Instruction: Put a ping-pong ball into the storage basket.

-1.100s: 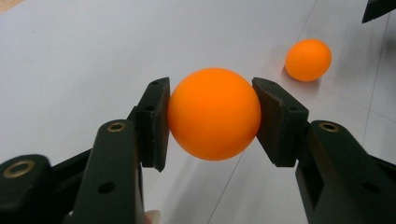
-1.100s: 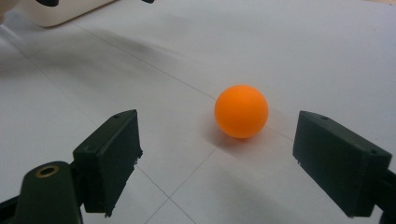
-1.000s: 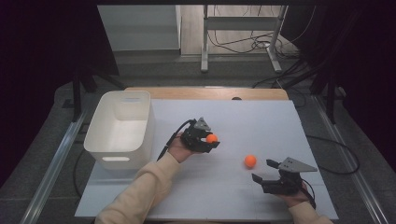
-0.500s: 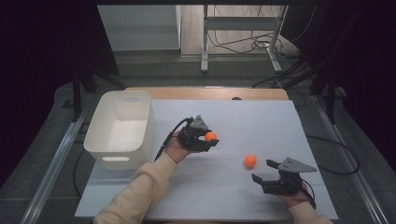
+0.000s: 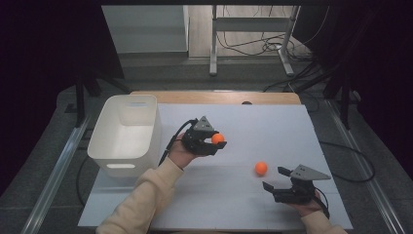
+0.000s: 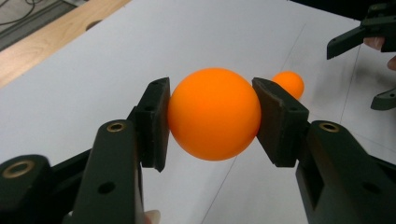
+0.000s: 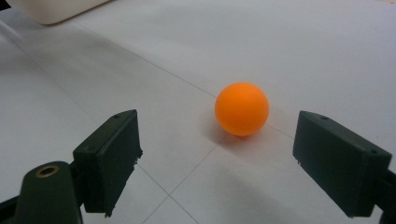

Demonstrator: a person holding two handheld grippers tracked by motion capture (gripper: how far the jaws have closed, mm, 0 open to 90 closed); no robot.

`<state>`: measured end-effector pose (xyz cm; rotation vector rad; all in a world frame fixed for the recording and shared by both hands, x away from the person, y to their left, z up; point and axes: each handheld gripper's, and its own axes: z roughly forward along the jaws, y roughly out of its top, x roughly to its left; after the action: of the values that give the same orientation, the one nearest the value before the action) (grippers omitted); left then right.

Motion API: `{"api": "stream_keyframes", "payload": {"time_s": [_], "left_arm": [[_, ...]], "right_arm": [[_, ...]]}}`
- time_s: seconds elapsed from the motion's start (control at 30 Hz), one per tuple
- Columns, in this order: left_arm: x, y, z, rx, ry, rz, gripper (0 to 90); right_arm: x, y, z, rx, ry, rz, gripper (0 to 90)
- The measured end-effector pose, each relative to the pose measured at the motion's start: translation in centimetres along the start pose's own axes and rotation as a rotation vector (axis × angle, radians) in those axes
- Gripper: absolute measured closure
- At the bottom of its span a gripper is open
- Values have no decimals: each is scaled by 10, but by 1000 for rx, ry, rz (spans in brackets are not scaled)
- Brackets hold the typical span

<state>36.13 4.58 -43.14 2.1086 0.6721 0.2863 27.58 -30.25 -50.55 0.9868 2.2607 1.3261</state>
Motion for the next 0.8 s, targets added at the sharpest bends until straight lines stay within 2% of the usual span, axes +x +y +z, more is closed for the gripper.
{"api": "stream_keyframes", "payload": {"time_s": [0.8], "left_arm": [[11,4,-25,-51,29,-17,498]], "right_arm": [[0,0,0,3,-2,-2,154]]}}
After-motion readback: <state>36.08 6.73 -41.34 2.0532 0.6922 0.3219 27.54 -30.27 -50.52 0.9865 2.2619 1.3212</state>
